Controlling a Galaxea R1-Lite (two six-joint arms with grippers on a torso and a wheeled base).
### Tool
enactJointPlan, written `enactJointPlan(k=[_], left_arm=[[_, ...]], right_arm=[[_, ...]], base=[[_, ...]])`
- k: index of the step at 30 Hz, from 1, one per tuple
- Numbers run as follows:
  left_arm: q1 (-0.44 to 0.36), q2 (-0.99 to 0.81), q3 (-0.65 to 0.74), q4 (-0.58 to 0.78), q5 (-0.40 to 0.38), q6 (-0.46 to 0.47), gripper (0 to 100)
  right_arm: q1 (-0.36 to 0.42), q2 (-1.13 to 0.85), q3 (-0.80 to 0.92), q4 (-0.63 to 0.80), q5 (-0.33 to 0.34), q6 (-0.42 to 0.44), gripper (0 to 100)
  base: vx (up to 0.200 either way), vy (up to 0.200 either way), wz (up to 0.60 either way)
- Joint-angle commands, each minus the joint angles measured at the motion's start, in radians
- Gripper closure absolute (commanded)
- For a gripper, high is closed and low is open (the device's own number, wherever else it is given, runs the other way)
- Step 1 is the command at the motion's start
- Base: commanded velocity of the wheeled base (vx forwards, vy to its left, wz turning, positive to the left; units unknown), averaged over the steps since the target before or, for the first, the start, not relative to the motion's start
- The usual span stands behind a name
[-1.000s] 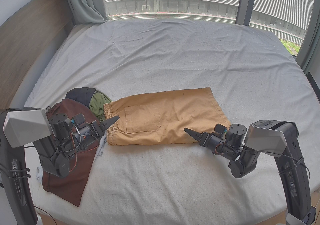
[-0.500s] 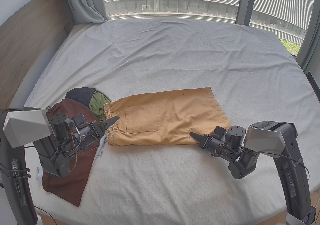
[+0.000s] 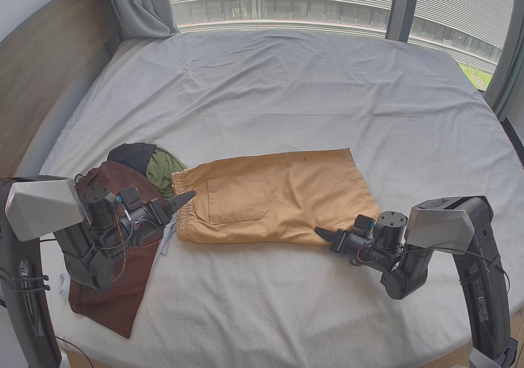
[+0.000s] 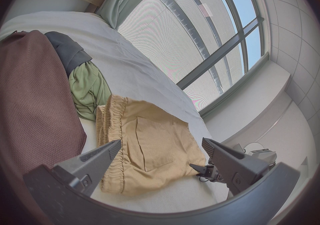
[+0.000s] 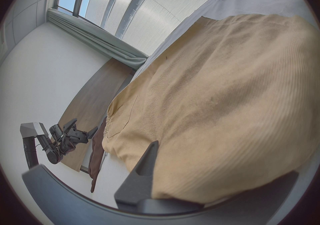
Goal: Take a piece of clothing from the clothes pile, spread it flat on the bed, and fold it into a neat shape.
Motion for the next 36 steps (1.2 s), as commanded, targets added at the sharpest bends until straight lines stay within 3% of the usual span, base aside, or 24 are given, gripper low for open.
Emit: enactJointPlan(k=[1,14,19,36], left_arm=[[0.001,0.006,-0.012,0.000,0.010,0.003,0],[-0.017,-0.005,0.012,0.000,0.006,0.001,0],[-0.019,-0.035,0.017,0.000,0.001,-0.003,0],[-0.040,-0.057,0.032,0.000,-0.004,0.001,0]], right_arm=[[-0.001,-0.050,0.067,-0.004,-0.001,-0.020,100],[-0.011,-0.191,0.377,-0.003,-0.002,-0.116,100],[-0.005,-0.232,0.510,-0.004,-0.065,-0.147,100],[-0.007,-0.234,0.579,-0.003,-0.073,-0.164,100]], base=[[0.000,0.000,0.00],[0.000,0.000,0.00],[0.000,0.000,0.00],[0.000,0.000,0.00]])
